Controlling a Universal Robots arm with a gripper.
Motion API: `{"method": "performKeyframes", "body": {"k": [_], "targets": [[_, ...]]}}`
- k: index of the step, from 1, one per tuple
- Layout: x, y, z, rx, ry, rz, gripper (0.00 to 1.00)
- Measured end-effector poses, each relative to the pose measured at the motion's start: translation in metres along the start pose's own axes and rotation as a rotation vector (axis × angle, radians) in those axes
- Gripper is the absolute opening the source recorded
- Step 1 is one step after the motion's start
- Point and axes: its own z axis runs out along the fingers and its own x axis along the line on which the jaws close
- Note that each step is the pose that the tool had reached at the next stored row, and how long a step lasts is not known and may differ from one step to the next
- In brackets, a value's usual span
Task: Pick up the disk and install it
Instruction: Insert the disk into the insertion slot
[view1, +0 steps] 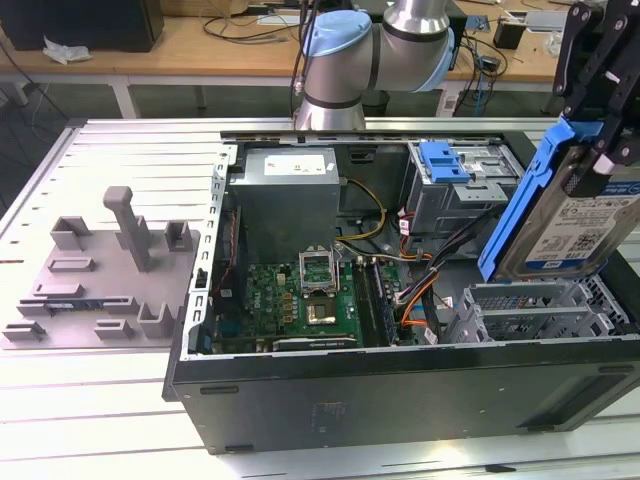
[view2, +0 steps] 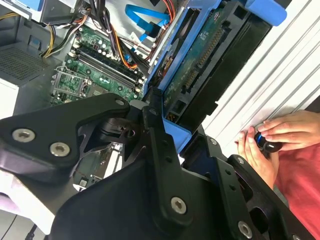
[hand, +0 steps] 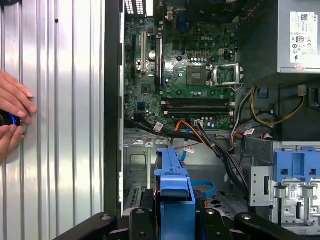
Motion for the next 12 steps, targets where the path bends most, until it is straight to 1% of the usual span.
{"method": "performKeyframes", "body": {"k": [12], "targets": [[0.0002, 0.0, 0.0058, 0.0, 0.0, 0.0, 0.37]]}}
